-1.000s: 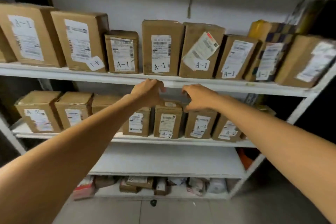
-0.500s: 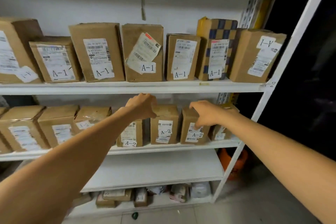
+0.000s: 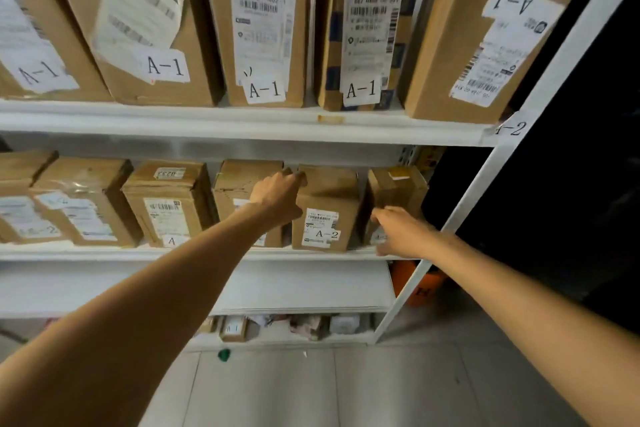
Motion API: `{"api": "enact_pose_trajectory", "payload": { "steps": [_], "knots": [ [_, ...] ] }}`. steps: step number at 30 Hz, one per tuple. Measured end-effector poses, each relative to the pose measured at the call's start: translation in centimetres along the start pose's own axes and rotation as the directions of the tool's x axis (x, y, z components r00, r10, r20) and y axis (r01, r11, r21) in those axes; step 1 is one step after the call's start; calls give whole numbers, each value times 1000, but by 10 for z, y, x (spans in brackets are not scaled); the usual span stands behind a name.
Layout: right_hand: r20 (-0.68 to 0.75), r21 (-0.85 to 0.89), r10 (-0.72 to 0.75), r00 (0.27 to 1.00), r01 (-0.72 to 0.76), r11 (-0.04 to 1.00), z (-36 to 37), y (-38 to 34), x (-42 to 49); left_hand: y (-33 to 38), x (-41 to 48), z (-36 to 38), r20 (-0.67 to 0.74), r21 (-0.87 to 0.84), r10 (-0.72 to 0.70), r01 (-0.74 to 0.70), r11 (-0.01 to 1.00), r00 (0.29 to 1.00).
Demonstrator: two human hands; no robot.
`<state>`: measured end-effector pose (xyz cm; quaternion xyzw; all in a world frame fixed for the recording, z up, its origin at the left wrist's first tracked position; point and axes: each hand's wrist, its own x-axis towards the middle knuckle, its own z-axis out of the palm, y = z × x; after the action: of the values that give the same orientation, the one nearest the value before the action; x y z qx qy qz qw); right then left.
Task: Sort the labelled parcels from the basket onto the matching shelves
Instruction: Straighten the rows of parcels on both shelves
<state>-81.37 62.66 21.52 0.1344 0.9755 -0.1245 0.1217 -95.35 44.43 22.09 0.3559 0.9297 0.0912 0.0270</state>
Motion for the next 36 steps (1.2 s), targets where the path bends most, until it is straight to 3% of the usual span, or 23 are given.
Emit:
{"api": "enact_pose_trajectory", "payload": {
  "steps": [3, 9, 13, 16, 18, 21, 26, 29, 33, 36],
  "knots": [
    [-85, 50, 65, 994, -61, 997, 15, 19, 19, 7, 22, 16, 46, -12, 25, -24, 1000, 999],
    [-142, -130, 188, 972, -206, 970, 3, 51, 43, 14, 69, 40, 146, 45, 88, -95, 994, 985],
    [-319, -287, 46, 947, -142, 947, -3, 75, 68, 11, 98, 61, 214, 26, 105, -113, 993, 971],
    [-432, -248, 20, 902, -140, 959, -6, 83, 85, 14, 101, 73, 196, 111, 94, -117, 987, 976],
    [-400, -170, 30, 916, -106, 980, -10, 88, 100, 14, 100, 76, 150, 109, 90, -107, 988, 985],
    [-175, 30, 51, 983, -46, 998, -12, 100, 137, 13, 101, 79, 114, 110, 83, -96, 989, 990],
    [26, 302, 155, 988, -155, 941, 28, 116, 194, 12, 104, 86, 61, 134, 69, -76, 988, 996],
    [57, 261, 71, 996, -84, 962, 70, 125, 188, 11, 105, 87, 41, 122, 50, -55, 991, 998],
    [-150, 33, 131, 980, -128, 991, 114, 118, 155, 19, 104, 86, 32, 109, 11, -15, 994, 999],
    [-195, -55, 160, 968, -173, 983, 113, 110, 131, 23, 102, 86, 16, 115, -6, 4, 993, 1000]
  ]
}}
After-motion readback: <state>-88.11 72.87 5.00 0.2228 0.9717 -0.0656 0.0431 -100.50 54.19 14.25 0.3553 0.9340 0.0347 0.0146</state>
